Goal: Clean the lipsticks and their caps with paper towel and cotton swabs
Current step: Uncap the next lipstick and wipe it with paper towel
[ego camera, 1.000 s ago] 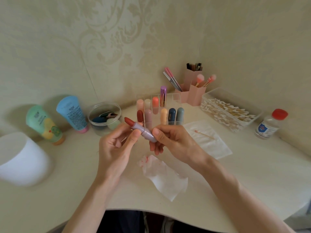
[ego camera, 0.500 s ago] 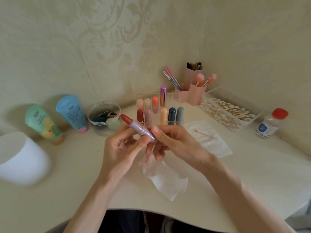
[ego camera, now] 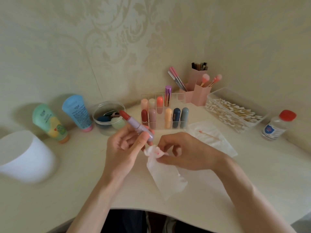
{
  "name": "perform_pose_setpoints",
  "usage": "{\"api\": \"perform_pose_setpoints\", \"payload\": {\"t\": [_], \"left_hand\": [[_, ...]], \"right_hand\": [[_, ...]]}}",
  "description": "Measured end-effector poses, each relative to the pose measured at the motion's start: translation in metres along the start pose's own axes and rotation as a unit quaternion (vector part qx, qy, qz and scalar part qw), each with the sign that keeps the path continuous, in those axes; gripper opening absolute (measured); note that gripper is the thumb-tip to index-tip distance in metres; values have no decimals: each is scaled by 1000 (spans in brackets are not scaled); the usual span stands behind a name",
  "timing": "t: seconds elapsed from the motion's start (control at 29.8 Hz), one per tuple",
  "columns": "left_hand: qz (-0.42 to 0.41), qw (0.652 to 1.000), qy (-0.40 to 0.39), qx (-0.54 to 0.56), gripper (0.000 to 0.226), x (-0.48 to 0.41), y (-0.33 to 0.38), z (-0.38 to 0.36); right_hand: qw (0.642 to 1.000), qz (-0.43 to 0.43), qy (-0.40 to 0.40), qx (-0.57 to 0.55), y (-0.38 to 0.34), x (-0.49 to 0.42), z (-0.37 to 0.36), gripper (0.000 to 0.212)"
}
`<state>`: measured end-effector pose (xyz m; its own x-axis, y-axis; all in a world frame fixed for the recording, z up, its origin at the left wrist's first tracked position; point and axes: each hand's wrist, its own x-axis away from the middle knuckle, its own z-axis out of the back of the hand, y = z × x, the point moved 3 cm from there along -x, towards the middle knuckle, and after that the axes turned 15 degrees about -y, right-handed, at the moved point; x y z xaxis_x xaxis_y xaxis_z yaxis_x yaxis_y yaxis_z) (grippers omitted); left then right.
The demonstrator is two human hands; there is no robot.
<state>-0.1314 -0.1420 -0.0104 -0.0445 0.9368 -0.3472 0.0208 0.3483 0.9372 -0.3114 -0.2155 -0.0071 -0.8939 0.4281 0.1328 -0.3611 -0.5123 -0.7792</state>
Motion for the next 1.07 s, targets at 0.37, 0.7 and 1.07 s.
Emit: {"api": "perform_pose_setpoints", "payload": {"t": [0.37,0.7,1.07], "left_hand": [[5,998,-46,33,34,2,-2,-2],[89,991,-98,23,29,-2,-14,-8],[70,995,-29,58,22,-4,-13,-6]], "right_hand": [[995,-58,77,34,12,0,11,21],[974,-22,175,-142,2,7,23,10],[922,34,134,-362,-7,7,16,19]]}}
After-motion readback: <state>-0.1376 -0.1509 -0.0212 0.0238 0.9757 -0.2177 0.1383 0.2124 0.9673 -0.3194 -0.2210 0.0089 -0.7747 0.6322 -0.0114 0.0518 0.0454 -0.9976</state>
